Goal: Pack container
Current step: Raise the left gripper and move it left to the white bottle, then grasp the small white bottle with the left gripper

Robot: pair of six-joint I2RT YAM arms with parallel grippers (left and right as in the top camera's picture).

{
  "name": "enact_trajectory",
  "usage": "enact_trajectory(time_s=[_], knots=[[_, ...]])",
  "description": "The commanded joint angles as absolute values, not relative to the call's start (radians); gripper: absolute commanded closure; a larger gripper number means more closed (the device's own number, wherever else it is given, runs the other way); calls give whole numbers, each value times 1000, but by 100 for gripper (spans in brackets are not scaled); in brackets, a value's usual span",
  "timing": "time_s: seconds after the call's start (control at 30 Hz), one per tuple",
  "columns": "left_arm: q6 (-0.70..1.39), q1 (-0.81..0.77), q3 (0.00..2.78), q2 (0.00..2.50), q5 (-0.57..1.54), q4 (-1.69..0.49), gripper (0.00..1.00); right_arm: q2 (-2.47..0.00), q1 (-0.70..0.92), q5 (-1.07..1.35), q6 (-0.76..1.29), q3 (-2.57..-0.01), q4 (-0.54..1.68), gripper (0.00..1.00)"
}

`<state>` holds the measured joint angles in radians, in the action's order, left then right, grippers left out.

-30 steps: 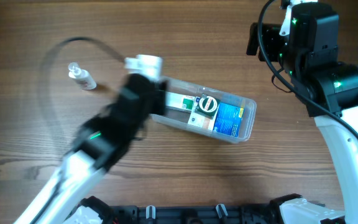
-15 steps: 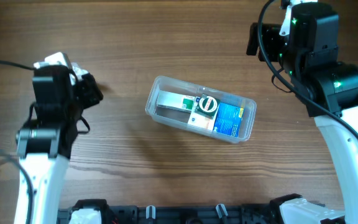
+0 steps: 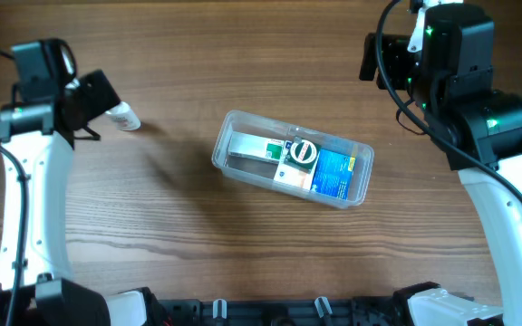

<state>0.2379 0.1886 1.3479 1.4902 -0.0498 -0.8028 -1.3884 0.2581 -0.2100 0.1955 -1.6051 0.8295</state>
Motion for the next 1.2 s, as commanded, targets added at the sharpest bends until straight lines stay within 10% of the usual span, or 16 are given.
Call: enact_trajectory(time_s=[0.0,1.17], knots=[[100,240,1381,1578,49,-792,19,-1386,255,-198,184,-1609,827,0],[-105,231,1380,1777,122,-706,42,-1386,255,-198,184,-1609,827,0]])
